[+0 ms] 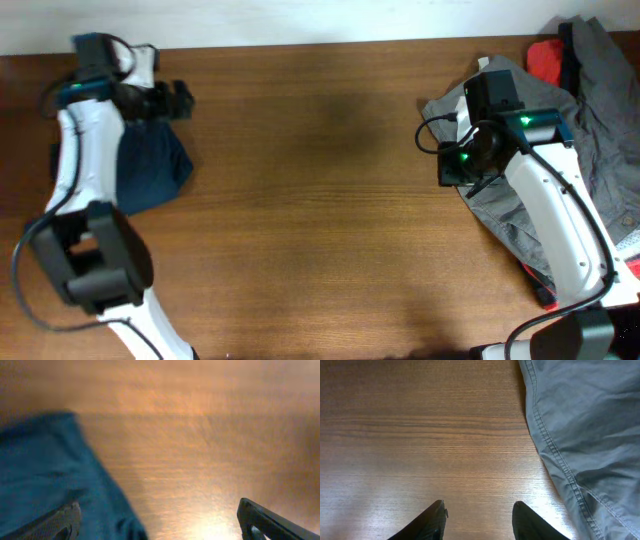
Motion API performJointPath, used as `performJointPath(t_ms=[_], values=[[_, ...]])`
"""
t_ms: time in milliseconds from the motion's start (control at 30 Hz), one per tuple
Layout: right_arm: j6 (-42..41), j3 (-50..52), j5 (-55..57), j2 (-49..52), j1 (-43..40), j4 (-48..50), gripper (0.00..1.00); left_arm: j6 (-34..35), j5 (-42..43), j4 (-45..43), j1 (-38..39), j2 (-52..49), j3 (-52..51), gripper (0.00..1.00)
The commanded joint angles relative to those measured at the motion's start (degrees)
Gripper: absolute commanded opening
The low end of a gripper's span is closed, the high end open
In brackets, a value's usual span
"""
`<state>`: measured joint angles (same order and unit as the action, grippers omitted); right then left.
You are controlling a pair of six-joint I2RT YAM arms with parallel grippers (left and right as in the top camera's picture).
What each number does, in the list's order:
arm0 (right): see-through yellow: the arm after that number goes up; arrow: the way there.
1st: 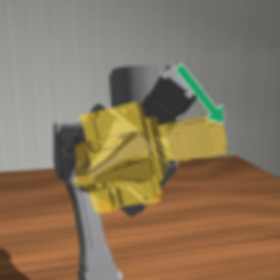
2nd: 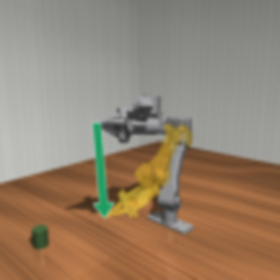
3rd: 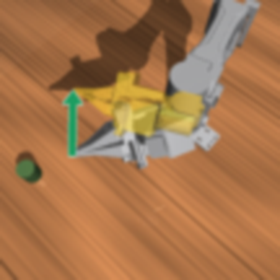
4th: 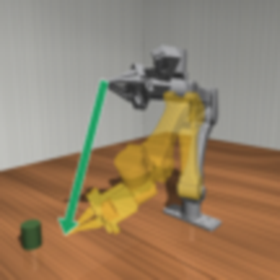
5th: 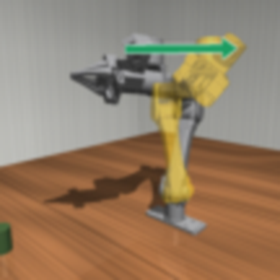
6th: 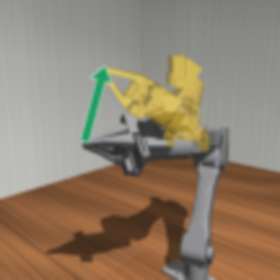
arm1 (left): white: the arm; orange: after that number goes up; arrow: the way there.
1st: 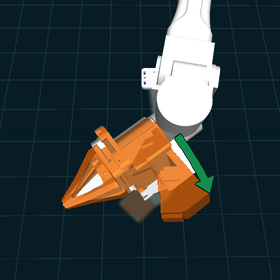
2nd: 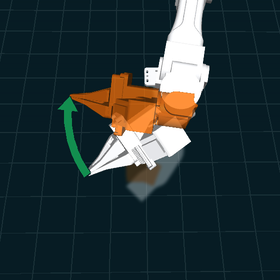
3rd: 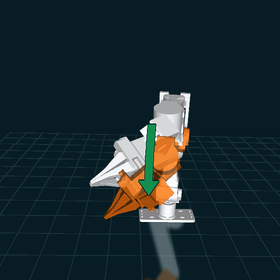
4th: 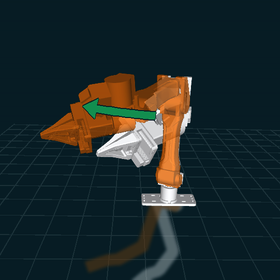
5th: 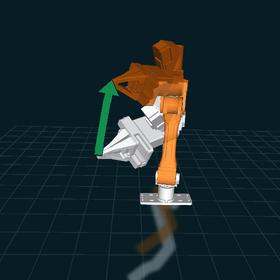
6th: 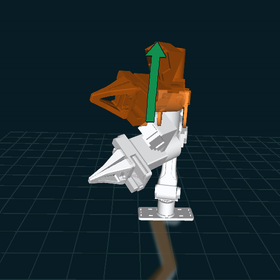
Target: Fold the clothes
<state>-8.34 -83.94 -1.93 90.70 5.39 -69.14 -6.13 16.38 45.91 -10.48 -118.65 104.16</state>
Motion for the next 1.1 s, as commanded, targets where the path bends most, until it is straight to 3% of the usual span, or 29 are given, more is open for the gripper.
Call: performJointPath(t_ms=[0,133,233,333,600,867,967,1033,1067], values=[[0.35,-0.39,0.48,-0.33,-0.17,-0.68,0.48,0.74,1.25,1.73,1.31,-4.98,-0.02,0.99],[0.35,-0.39,0.48,-0.33,-0.17,-0.72,0.48,0.83,0.83,7.28,1.42,-8.17,-0.04,0.99],[0.35,-0.39,0.48,-0.33,-0.17,-0.76,0.48,6.03,-7.43,12.66,0.94,-9.57,-0.04,0.99],[0.35,-0.39,0.46,-0.33,-0.17,-0.74,0.48,7.04,-11.82,17.42,0.42,-9.79,-0.04,0.99],[0.35,-0.39,0.48,-0.33,-0.17,-1.33,0.48,7.91,-13.44,24.11,0.28,-9.79,-0.04,0.99],[0.35,-0.39,0.48,-0.33,-0.17,-1.05,0.49,7.87,-11.63,24.0,1.57,-6.27,0.44,0.99],[0.37,-0.39,0.48,-0.33,-0.17,-0.2,0.66,7.87,-11.69,23.34,3.21,-2.86,0.48,0.99],[0.39,-0.39,0.48,-0.33,-0.17,2.91,0.89,7.85,-11.69,22.21,5.27,0.92,0.48,0.99],[0.39,-0.39,0.48,-0.33,-0.17,4.24,0.94,7.85,-11.72,21.88,5.75,1.77,0.48,0.99]])
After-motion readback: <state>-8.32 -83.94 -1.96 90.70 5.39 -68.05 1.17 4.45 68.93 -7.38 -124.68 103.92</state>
